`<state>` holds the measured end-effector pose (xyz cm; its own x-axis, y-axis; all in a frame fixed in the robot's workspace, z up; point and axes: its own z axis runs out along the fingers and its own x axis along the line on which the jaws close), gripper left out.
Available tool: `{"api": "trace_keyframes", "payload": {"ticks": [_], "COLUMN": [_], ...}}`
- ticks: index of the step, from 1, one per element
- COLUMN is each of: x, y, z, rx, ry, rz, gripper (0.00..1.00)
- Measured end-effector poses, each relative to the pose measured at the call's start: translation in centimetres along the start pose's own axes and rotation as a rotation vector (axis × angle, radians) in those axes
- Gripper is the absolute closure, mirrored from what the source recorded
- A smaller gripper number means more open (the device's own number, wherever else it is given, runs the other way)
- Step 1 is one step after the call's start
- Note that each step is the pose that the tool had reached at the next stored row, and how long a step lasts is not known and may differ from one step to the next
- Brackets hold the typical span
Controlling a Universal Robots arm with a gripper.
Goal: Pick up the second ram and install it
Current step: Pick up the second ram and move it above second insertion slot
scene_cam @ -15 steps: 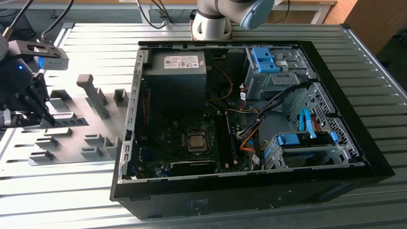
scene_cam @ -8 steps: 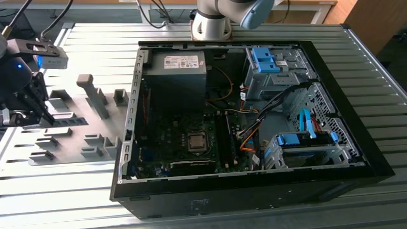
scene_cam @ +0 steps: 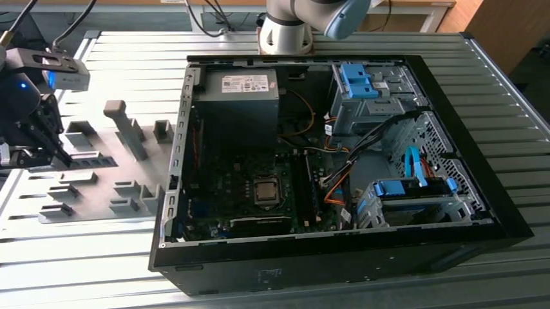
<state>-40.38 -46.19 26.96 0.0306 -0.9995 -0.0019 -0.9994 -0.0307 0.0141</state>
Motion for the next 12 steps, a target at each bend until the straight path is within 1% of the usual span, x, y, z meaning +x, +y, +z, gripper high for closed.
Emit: {"api": "trace_keyframes", "payload": {"ticks": [12], "x": [-0.01], "y": [0.01], "z": [-0.77], "rx": [0.0001], "ry": [0.0017], "rz": [0.000], "gripper": [0.86]}}
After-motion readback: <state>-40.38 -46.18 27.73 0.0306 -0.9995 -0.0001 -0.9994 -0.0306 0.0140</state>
